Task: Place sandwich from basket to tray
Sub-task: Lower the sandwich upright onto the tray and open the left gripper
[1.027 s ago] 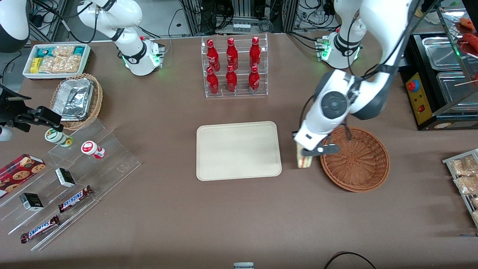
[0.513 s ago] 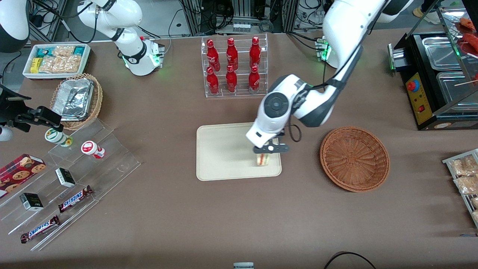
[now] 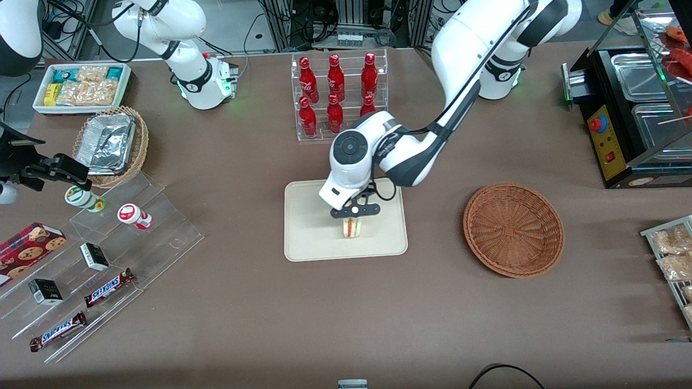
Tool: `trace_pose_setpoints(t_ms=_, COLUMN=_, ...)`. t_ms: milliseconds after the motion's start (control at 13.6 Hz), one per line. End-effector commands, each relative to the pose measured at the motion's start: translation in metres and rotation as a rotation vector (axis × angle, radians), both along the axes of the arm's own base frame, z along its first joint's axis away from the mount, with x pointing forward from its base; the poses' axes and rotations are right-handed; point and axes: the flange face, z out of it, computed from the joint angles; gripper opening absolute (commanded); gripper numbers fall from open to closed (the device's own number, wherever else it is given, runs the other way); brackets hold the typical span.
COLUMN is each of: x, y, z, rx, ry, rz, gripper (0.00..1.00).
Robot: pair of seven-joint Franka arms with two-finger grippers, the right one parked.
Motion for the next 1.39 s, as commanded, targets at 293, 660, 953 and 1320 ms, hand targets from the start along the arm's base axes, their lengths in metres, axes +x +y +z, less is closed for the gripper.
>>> trace_pose_setpoints(t_ms=293, x=0.006, y=-0.029, z=-0.007, rx=0.079, ry=0.025, rz=0.076, gripper=0.00)
trace_pose_setpoints(t_ms=660, x=0.008, y=-0.027, z=-0.020, rx=0.102, ry=0.007, rz=0.067, gripper=0.00)
trace_pose_setpoints(t_ms=953, x=0.007, y=-0.028, z=-0.032, rx=0.109, ry=0.011, rz=0.112, gripper=0.00)
trace_pose_setpoints(t_ms=1320, x=0.007, y=-0.028, z=-0.037, rx=0.103, ry=0.009, rz=0.138, gripper=0.31)
